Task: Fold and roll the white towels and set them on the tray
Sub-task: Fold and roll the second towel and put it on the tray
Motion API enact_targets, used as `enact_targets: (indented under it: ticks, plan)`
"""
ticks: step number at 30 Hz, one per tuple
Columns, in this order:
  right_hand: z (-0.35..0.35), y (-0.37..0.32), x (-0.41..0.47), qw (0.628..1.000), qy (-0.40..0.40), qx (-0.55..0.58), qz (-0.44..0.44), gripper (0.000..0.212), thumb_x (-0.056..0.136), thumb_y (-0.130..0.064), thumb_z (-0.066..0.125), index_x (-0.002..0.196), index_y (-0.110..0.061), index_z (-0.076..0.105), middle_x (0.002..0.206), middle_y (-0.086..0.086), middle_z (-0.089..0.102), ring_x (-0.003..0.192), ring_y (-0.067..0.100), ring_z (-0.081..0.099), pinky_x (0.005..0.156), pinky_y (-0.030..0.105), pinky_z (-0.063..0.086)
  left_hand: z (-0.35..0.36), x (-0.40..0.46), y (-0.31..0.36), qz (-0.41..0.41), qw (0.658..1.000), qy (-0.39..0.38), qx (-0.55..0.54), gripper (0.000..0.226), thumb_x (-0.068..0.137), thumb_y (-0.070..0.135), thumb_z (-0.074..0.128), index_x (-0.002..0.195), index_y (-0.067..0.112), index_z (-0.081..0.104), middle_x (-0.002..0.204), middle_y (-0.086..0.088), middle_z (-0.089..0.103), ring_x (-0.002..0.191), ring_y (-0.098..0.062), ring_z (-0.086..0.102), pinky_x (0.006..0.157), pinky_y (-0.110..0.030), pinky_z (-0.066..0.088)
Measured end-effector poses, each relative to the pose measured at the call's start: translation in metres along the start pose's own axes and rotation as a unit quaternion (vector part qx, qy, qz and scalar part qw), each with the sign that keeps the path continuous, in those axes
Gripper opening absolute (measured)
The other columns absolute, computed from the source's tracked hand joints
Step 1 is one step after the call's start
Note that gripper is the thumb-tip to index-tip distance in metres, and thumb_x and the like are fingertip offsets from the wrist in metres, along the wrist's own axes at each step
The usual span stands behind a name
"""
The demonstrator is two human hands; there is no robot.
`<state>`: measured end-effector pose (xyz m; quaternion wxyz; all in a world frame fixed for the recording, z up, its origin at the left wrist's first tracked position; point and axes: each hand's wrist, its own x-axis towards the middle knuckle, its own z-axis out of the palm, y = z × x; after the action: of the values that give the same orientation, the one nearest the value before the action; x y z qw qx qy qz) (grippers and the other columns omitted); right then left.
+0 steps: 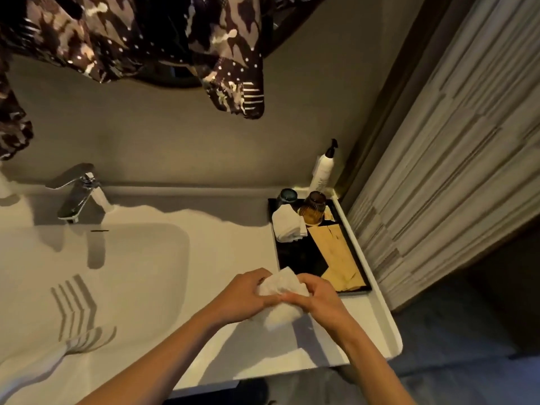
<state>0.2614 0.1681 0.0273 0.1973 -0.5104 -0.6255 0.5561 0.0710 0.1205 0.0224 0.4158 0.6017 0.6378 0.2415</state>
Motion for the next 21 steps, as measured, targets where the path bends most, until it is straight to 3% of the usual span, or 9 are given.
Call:
enact_targets:
  ticks: [4, 7, 9, 11, 13, 17, 21]
  plan:
    - [-0.043, 0.025, 0.035, 0.998, 0.021, 0.052, 0.024, 0.020, 0.075, -0.019, 0.083, 0.092, -0.015, 0.074, 0.083, -0.002, 0.075, 0.077, 0.012, 0.071, 0.064, 0.025, 0.057, 0.029, 0.048, 0.007, -0.061, 0.997, 0.004, -0.055, 0.049, 0.069, 0.045, 0.070, 0.113, 0.024, 0.062, 0.111, 0.000, 0.067, 0.101, -0.019, 0.063, 0.088, -0.037, 0.053]
    - [-0.059, 0.040, 0.061, 0.994, 0.023, 0.104, 0.036, 0.016, 0.080, -0.011, 0.078, 0.095, -0.012, 0.073, 0.080, -0.002, 0.075, 0.071, 0.009, 0.072, 0.056, 0.020, 0.053, 0.041, 0.086, 0.008, -0.081, 0.994, 0.053, -0.048, 0.040, 0.079, 0.032, 0.077, 0.115, 0.020, 0.064, 0.106, 0.002, 0.067, 0.097, -0.017, 0.062, 0.074, -0.023, 0.050]
    - [-0.067, 0.049, 0.081, 0.993, 0.022, 0.108, 0.030, 0.021, 0.081, -0.013, 0.078, 0.101, -0.014, 0.071, 0.090, 0.000, 0.075, 0.081, 0.011, 0.071, 0.060, 0.019, 0.054, 0.047, 0.109, 0.010, -0.078, 0.991, 0.105, -0.024, 0.034, 0.081, 0.025, 0.077, 0.112, 0.018, 0.065, 0.099, 0.005, 0.065, 0.089, -0.013, 0.060, 0.067, -0.017, 0.044]
    - [-0.074, 0.055, 0.106, 0.996, -0.005, 0.084, 0.023, 0.027, 0.080, -0.014, 0.079, 0.104, -0.020, 0.067, 0.098, -0.001, 0.073, 0.089, 0.011, 0.070, 0.067, 0.021, 0.055, 0.054, 0.129, 0.010, -0.059, 0.989, 0.138, -0.006, 0.032, 0.080, 0.018, 0.076, 0.109, 0.017, 0.065, 0.096, 0.002, 0.065, 0.085, -0.014, 0.059, 0.068, -0.022, 0.043]
    - [-0.081, 0.058, 0.129, 0.998, -0.028, 0.046, 0.021, 0.029, 0.081, -0.014, 0.078, 0.105, -0.024, 0.064, 0.103, -0.003, 0.070, 0.095, 0.013, 0.068, 0.072, 0.021, 0.056, 0.057, 0.145, 0.008, -0.043, 0.987, 0.153, 0.022, 0.033, 0.081, 0.017, 0.074, 0.111, 0.016, 0.063, 0.100, -0.001, 0.068, 0.088, -0.018, 0.061, 0.074, -0.028, 0.046]
    - [-0.085, 0.062, 0.164, 0.998, -0.035, 0.036, 0.028, 0.033, 0.085, -0.009, 0.073, 0.113, -0.021, 0.061, 0.103, -0.006, 0.067, 0.095, 0.009, 0.064, 0.066, 0.012, 0.052, 0.061, 0.170, -0.003, -0.028, 0.982, 0.174, 0.064, 0.036, 0.086, 0.019, 0.068, 0.121, 0.013, 0.058, 0.114, -0.008, 0.067, 0.100, -0.025, 0.062, 0.080, -0.032, 0.045]
    - [-0.078, 0.074, 0.186, 0.999, 0.014, -0.037, 0.001, 0.042, 0.085, -0.019, 0.073, 0.124, -0.026, 0.059, 0.119, -0.005, 0.065, 0.107, 0.014, 0.061, 0.086, 0.029, 0.053, 0.063, 0.184, -0.007, -0.018, 0.977, 0.194, 0.091, 0.037, 0.088, 0.016, 0.065, 0.122, 0.009, 0.054, 0.116, -0.012, 0.064, 0.102, -0.028, 0.060, 0.083, -0.031, 0.043]
